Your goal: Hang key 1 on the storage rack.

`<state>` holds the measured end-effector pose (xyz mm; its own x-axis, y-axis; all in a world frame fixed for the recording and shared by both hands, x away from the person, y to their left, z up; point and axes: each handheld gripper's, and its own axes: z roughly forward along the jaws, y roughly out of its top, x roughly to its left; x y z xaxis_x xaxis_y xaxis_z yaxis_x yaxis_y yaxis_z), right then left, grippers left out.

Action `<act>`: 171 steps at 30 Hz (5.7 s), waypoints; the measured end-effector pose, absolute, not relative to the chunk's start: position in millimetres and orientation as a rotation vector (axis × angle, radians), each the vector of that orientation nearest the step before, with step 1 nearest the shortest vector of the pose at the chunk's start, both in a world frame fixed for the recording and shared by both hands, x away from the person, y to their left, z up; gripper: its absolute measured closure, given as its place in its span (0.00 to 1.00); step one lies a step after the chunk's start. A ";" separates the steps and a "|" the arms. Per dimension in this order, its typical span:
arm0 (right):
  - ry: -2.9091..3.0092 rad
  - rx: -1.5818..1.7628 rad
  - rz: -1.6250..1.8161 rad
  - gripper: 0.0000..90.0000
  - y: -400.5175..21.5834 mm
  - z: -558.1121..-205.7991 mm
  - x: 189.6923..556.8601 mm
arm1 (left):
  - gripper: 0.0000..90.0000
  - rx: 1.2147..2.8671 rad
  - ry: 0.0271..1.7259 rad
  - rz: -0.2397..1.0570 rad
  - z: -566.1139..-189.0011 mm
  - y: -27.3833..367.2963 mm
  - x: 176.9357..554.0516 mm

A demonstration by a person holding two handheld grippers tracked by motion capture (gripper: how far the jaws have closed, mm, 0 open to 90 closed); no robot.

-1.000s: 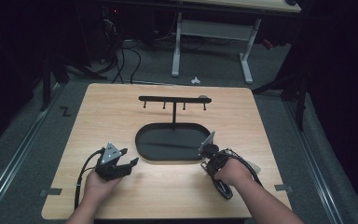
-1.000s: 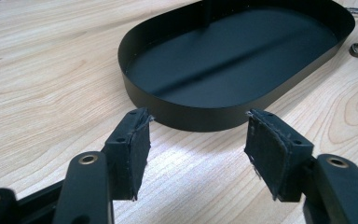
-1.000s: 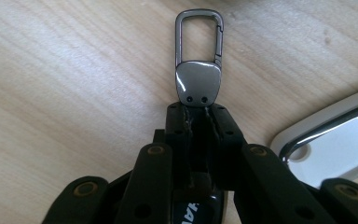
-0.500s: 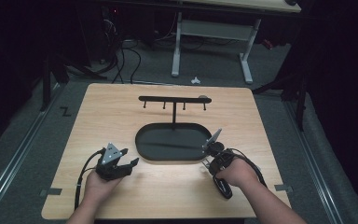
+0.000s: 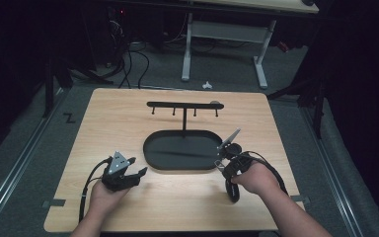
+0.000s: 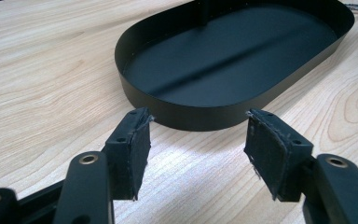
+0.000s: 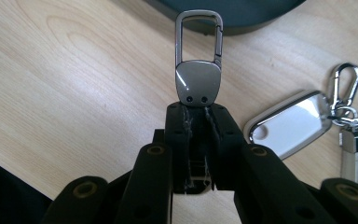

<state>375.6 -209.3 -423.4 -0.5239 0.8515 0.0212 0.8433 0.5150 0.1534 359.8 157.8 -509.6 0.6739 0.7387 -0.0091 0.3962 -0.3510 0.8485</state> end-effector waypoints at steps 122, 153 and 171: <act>2.500 1.412 0.488 0.87 -142.9 -353.2 471.8 | 0.45 2.035 0.855 0.459 -514.8 166.6 348.3; 2.516 1.487 0.500 0.62 -169.4 -388.7 441.4 | 0.45 2.055 0.842 0.457 -516.2 161.9 348.5; 2.479 1.564 0.471 0.65 -228.6 -444.1 391.1 | 0.45 2.081 0.829 0.454 -517.9 157.5 346.7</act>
